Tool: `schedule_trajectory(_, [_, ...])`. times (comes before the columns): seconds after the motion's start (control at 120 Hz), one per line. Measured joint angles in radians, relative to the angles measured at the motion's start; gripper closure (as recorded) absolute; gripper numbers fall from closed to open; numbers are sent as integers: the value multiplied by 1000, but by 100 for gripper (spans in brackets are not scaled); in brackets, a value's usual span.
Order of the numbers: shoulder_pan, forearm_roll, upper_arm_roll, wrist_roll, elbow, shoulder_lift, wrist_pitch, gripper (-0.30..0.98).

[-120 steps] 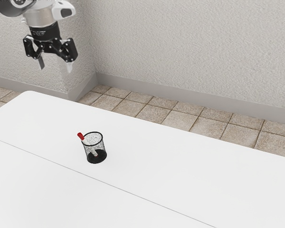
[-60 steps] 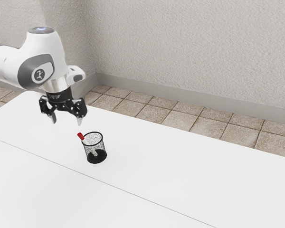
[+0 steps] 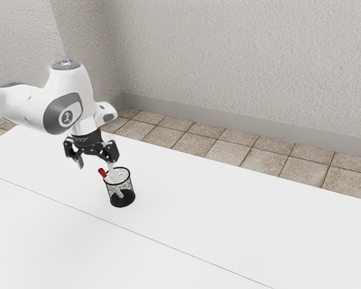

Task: Take the marker out of the pen holder and place it to the left of the pen holder.

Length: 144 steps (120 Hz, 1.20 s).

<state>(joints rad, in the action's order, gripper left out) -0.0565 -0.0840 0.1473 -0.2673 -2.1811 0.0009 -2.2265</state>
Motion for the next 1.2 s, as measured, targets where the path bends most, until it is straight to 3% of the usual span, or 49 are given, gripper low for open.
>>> schedule_trajectory(0.308, [23, 4, 0, 107, 22, 103, -116, 0])
schedule_trajectory(0.608, [24, 19, 0, 184, -1, 111, -167, 0])
schedule_trajectory(0.892, [24, 19, -2, 225, 7, 101, -171, 49])
schedule_trajectory(1.2, [29, 15, -22, 247, 5, 90, -172, 70])
